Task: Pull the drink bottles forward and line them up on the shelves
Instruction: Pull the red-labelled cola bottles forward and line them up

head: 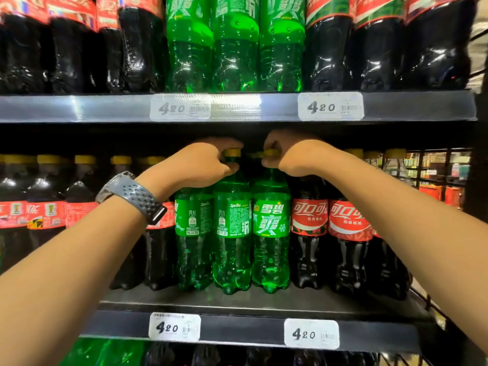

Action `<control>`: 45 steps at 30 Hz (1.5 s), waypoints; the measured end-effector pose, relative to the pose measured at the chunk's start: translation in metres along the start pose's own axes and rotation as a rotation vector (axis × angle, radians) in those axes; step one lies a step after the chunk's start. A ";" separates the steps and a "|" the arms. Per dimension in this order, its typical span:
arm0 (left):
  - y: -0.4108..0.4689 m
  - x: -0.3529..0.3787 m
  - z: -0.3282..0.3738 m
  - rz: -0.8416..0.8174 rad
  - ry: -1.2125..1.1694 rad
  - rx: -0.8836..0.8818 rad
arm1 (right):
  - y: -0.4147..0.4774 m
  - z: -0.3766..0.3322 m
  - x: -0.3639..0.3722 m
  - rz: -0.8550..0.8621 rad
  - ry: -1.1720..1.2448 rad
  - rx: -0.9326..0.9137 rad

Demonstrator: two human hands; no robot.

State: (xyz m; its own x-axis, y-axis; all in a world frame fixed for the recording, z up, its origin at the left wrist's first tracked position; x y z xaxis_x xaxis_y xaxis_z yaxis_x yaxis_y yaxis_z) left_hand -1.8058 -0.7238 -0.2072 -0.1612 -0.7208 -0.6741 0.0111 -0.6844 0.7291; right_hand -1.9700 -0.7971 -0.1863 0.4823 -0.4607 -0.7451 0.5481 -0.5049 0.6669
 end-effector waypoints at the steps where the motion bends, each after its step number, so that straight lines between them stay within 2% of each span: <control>1: 0.002 -0.001 0.001 0.019 0.029 0.023 | 0.001 0.000 -0.001 -0.006 -0.011 -0.003; 7: 0.016 -0.002 0.009 0.094 0.189 0.068 | 0.004 -0.003 0.003 -0.008 -0.046 0.011; 12: 0.011 -0.009 0.008 -0.034 0.110 0.128 | 0.004 0.000 0.007 -0.025 0.025 0.040; 17: 0.013 -0.003 0.014 0.011 0.177 0.074 | 0.004 0.002 0.008 -0.058 0.056 0.070; 27: 0.011 0.006 0.022 0.068 0.266 -0.053 | 0.001 0.001 0.007 0.010 -0.029 0.051; 30: 0.001 0.005 0.020 0.132 0.263 0.009 | -0.001 0.000 0.008 -0.009 -0.036 0.062; 34: -0.014 -0.024 -0.007 0.314 0.322 0.118 | -0.009 -0.020 0.004 0.193 0.039 -0.004; 36: -0.017 -0.037 -0.030 0.267 0.301 0.094 | -0.007 -0.042 0.007 0.215 0.075 -0.083; 38: -0.016 -0.044 -0.048 0.166 0.227 0.025 | 0.002 -0.066 0.016 0.148 0.091 -0.127; 42: -0.019 -0.047 -0.059 0.100 0.167 0.044 | 0.018 -0.098 0.033 0.098 0.081 -0.114; 45: -0.033 -0.042 -0.078 0.120 0.237 0.048 | 0.025 -0.112 0.043 0.094 0.050 -0.021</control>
State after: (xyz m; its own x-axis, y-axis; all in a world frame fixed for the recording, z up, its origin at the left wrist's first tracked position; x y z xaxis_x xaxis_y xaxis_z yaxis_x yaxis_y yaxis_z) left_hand -1.7228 -0.6791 -0.2123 0.0742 -0.8058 -0.5875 -0.0313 -0.5907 0.8063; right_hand -1.8594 -0.7477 -0.2030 0.5657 -0.4677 -0.6791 0.5126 -0.4457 0.7339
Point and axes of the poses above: each hand's wrist, its own y-axis towards the middle knuckle, its own x-axis out of the palm, z = x × y, the point moved 3 cm from there along y, towards the middle knuckle, and after that the axes turned 7 degrees about z, right-handed, at the moved point
